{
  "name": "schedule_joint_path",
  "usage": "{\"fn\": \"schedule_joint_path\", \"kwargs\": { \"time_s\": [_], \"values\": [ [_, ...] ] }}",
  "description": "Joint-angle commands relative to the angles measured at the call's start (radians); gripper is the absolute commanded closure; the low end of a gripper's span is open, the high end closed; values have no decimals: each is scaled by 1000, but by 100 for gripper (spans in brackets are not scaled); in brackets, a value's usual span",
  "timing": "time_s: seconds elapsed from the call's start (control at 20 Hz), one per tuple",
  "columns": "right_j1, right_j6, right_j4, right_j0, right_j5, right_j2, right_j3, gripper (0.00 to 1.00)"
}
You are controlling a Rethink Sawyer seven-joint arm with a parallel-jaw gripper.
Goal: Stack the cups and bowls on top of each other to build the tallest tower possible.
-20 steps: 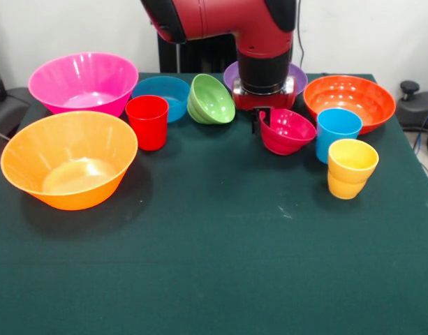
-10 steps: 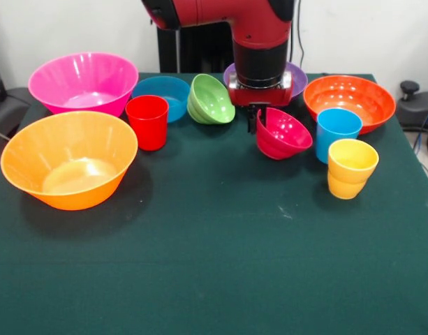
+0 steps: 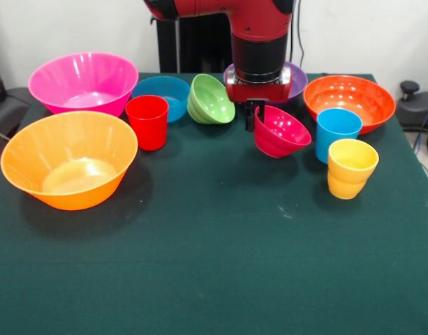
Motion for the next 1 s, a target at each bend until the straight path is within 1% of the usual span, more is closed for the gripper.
{"fn": "schedule_joint_path", "kwargs": {
  "time_s": [0.05, 0.4, 0.75, 0.9, 1.0],
  "values": [
    [6, -122, -32, -1, 99, 66, -40, 100],
    [17, -146, -32, -10, 116, 75, -62, 100],
    [57, -174, -52, -40, 96, 83, -81, 100],
    [64, -195, -53, -50, 116, 91, -96, 100],
    [53, -200, -46, -55, 135, 98, -92, 100]
  ]
}}
